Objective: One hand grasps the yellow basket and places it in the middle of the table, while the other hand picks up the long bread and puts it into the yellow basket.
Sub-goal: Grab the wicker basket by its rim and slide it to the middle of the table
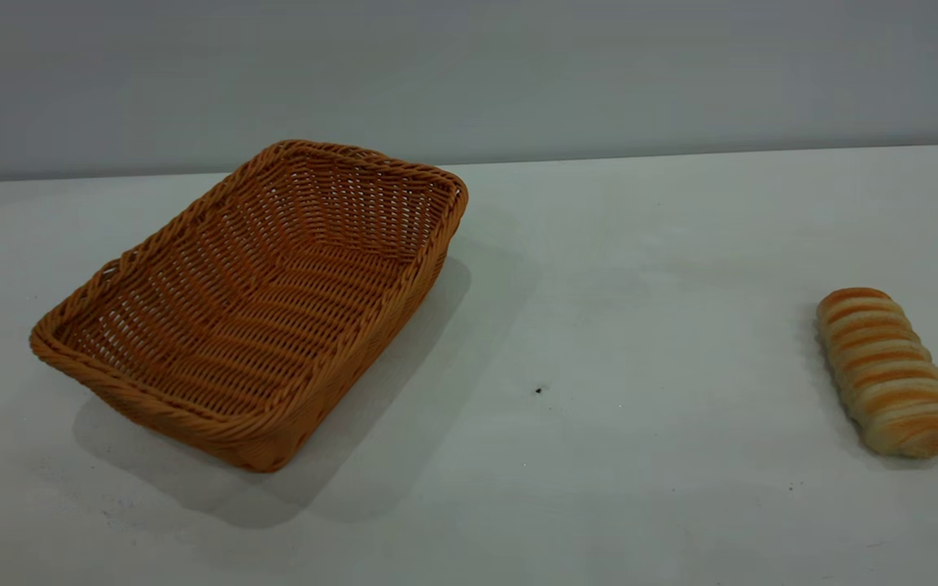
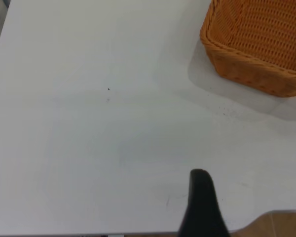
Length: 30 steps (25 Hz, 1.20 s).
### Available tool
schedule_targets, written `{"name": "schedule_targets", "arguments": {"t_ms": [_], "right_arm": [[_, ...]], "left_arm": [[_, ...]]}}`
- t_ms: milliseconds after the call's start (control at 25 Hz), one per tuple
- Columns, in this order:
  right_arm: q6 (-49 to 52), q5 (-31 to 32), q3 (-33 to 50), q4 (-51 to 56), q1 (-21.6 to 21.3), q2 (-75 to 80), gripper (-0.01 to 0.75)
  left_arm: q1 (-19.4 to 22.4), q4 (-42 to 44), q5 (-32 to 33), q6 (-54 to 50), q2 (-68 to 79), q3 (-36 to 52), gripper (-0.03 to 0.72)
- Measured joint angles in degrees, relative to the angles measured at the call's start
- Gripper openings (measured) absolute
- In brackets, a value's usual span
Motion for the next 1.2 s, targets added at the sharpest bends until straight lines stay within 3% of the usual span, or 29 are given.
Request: {"name": "schedule_targets", "arguments": {"t_ms": [840, 1200], "right_arm": [[0.00, 0.00, 0.00, 0.00, 0.00, 0.00, 0.306], [-0.18, 0.00, 0.00, 0.00, 0.00, 0.00, 0.306]], "left_arm": [[-0.15, 0.00, 0.00, 0.00, 0.00, 0.00, 0.581], [-4.83, 0.00, 0.00, 0.00, 0.00, 0.00, 0.581]]}}
